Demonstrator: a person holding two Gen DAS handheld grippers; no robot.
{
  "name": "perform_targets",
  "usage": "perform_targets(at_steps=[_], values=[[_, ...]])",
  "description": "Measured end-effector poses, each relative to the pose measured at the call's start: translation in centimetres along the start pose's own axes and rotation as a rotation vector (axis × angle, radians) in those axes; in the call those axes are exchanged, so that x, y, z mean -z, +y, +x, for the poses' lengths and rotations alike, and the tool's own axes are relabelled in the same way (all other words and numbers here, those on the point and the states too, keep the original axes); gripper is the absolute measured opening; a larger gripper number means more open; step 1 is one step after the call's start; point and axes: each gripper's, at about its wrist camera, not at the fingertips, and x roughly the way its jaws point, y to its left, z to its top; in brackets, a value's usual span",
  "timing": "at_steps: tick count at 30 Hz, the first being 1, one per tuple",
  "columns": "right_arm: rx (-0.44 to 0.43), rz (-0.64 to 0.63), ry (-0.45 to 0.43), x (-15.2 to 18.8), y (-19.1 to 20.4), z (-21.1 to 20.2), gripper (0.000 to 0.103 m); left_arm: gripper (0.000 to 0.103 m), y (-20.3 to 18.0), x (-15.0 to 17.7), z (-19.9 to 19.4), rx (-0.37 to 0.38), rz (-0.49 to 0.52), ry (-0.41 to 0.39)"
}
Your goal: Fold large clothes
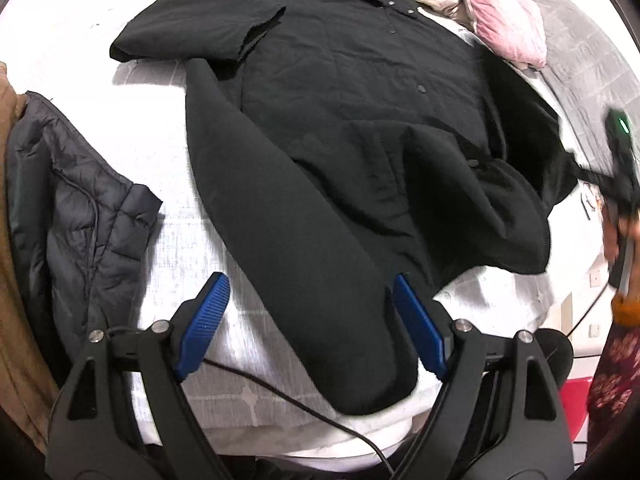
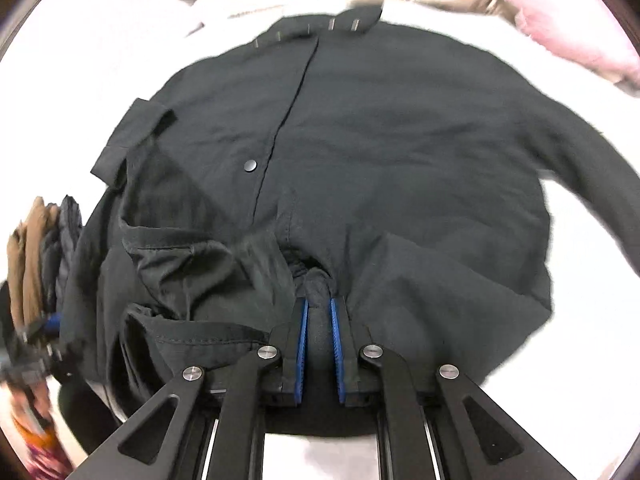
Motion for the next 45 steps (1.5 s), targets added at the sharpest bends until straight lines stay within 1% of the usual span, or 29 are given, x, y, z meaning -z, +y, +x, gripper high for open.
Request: perform_targets(at_steps=[3, 5, 6, 7, 9, 10, 12, 14, 16, 17, 19, 21, 23, 24, 26, 27, 28, 29, 30, 31, 32, 33, 34, 36, 38, 40, 41, 43, 45], values=[[0.059, -0.010, -0.096, 5.0, -0.1, -4.0, 0.011, 0.084, 0.2, 0.6, -0.8, 0.008, 0.007, -0.010], [0.092, 0.002, -0.115, 8.7, -0.7, -5.7, 0.011, 0.084, 0.5, 1.0, -1.1, 0.011, 0.008, -0.013], [0.099, 0.011, -0.111, 10.2, -1.2, -6.1, 0.011, 0.084, 0.5, 1.2, -1.1, 0.011, 0.008, -0.011], [0.100, 0.028, -0.095, 11.8, -1.8, -6.3, 0.015, 0.084, 0.7, 1.4, -1.1, 0.014, 0.007, -0.007], [0.104, 0.072, -0.043, 14.5, -3.5, -6.5, 0.020, 0.084, 1.0, 1.8, -1.0, 0.022, 0.006, 0.004], [0.101, 0.086, -0.026, 15.3, -4.0, -6.6, 0.024, 0.084, 1.1, 2.1, -1.2, 0.028, 0.007, 0.008], [0.088, 0.127, -0.008, 17.1, -4.7, -7.0, 0.027, 0.084, 1.3, 2.4, -1.7, 0.040, 0.006, 0.005], [0.073, 0.163, -0.013, 17.9, -5.2, -8.1, 0.040, 0.084, 1.3, 2.4, -2.4, 0.058, -0.003, -0.003], [0.046, 0.188, -0.065, 18.3, -5.6, -10.0, 0.059, 0.084, 1.3, 2.2, -3.2, 0.079, -0.018, -0.022], [0.023, 0.189, -0.091, 18.3, -5.6, -10.7, 0.063, 0.084, 1.2, 2.1, -3.5, 0.092, -0.024, -0.031], [-0.015, 0.190, -0.148, 17.8, -5.5, -12.0, 0.075, 0.084, 1.0, 1.9, -3.4, 0.124, -0.038, -0.034], [-0.029, 0.206, -0.181, 17.2, -5.7, -12.3, 0.080, 0.084, 0.7, 1.7, -2.6, 0.138, -0.047, -0.014], [-0.064, 0.246, -0.180, 16.6, -6.5, -11.3, 0.081, 0.084, 0.3, 1.6, -1.4, 0.136, -0.059, 0.008], [-0.088, 0.272, -0.173, 17.1, -7.1, -10.8, 0.081, 0.084, 0.1, 1.6, -0.5, 0.132, -0.068, 0.024], [-0.148, 0.365, -0.142, 17.0, -8.8, -8.2, 0.081, 0.084, 0.0, 1.9, 1.3, 0.131, -0.106, 0.060], [-0.158, 0.435, -0.113, 17.2, -9.7, -6.5, 0.081, 0.083, 0.0, 2.2, 2.0, 0.138, -0.125, 0.080], [-0.155, 0.507, -0.070, 17.5, -10.6, -4.5, 0.081, 0.079, 0.2, 2.6, 2.9, 0.155, -0.151, 0.099], [-0.171, 0.552, -0.042, 17.7, -11.2, -2.7, 0.081, 0.057, 0.5, 2.9, 3.4, 0.170, -0.169, 0.107], [-0.209, 0.577, -0.041, 17.8, -11.4, -1.7, 0.078, 0.025, 0.8, 3.1, 3.9, 0.180, -0.185, 0.116], [-0.288, 0.608, -0.053, 17.9, -11.7, -0.6, 0.061, 0.015, 1.3, 3.3, 4.0, 0.181, -0.202, 0.121], [-0.355, 0.629, -0.055, 17.8, -11.8, 0.0, 0.044, 0.011, 1.7, 3.3, 3.5, 0.187, -0.216, 0.109], [-0.437, 0.648, -0.047, 17.6, -11.7, 0.7, 0.011, 0.009, 2.0, 3.4, 2.6, 0.207, -0.223, 0.088], [-0.439, 0.644, -0.057, 17.3, -11.5, 0.5, 0.010, 0.009, 2.1, 3.3, 1.1, 0.221, -0.219, 0.056], [-0.391, 0.603, -0.111, 16.6, -11.4, -1.3, 0.008, 0.008, 2.6, 3.1, -3.2, 0.231, -0.210, -0.040], [-0.355, 0.582, -0.190, 15.9, -12.0, -4.2, 0.007, 0.008, 3.5, 3.0, -7.1, 0.253, -0.213, -0.117], [-0.284, 0.562, -0.274, 15.6, -12.8, -7.6, 0.007, 0.007, 4.4, 3.3, -10.5, 0.235, -0.217, -0.180], [-0.253, 0.554, -0.294, 15.5, -13.2, -8.8, 0.007, 0.007, 4.7, 3.5, -11.5, 0.216, -0.205, -0.185], [-0.207, 0.541, -0.293, 15.2, -13.8, -9.7, 0.007, 0.007, 4.5, 4.2, -11.6, 0.151, -0.163, -0.145], [-0.112, 0.509, -0.233, 15.3, -13.7, -8.9, 0.008, 0.011, 3.2, 5.5, -9.1, 0.023, -0.055, -0.028]])
